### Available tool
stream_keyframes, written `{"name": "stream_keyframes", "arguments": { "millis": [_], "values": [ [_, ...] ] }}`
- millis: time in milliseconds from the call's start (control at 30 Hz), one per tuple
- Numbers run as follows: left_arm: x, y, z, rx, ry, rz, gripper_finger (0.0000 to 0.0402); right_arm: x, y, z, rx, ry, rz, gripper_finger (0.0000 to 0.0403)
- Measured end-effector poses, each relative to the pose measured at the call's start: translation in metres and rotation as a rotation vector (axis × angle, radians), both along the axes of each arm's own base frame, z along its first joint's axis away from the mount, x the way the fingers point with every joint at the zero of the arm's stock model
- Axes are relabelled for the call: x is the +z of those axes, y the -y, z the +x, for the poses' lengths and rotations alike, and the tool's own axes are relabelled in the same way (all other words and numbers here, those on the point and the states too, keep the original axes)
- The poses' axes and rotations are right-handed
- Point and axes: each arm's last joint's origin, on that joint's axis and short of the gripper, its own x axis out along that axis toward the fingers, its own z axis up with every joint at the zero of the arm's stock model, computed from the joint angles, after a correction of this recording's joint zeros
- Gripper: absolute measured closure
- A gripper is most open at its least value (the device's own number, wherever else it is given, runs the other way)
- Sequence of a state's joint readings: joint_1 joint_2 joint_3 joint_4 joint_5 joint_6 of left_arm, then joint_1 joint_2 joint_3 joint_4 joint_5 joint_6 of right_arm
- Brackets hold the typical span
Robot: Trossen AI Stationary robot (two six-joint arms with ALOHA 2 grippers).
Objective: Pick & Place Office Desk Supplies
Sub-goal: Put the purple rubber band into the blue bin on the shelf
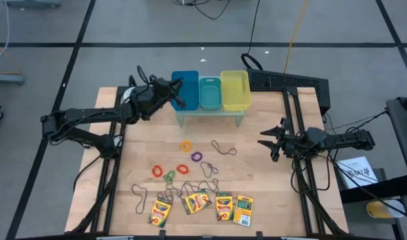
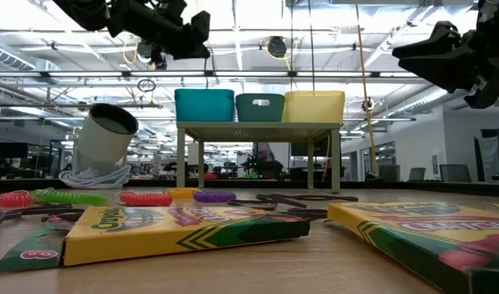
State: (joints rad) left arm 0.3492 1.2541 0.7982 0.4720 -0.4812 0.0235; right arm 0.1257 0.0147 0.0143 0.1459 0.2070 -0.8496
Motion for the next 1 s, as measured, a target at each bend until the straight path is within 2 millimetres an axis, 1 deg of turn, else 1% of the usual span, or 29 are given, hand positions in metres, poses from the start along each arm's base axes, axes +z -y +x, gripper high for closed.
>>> {"name": "stream_keyframes", "arguments": {
  "millis": [300,400,533,600,667,733,1000],
  "values": [
    [-0.022,-0.005,0.014,0.018,-0.072,-0.045,0.0366,0.0,0.0,0.0,0.002,0.002,0.019,0.0243],
    [-0.022,-0.006,0.015,0.025,-0.075,-0.024,0.0366,0.0,0.0,0.0,0.005,0.003,0.034,0.0243],
    [-0.021,-0.008,0.013,0.117,-0.028,-0.044,0.0366,0.0,0.0,0.0,0.007,0.004,0.052,0.0243],
    [-0.021,-0.008,0.012,0.125,-0.024,-0.049,0.036,0.0,0.0,0.0,0.007,0.004,0.052,0.0243],
    [-0.021,-0.008,0.013,0.124,-0.019,-0.053,0.0343,0.0,0.0,0.0,0.007,0.004,0.052,0.0243],
    [-0.021,-0.008,0.013,0.124,-0.008,-0.063,0.0317,0.0,0.0,0.0,0.006,0.004,0.052,0.0243],
    [-0.021,-0.013,0.01,0.174,0.039,-0.102,0.0186,0.0,0.0,0.0,0.006,0.004,0.051,0.0243]
  ]
}}
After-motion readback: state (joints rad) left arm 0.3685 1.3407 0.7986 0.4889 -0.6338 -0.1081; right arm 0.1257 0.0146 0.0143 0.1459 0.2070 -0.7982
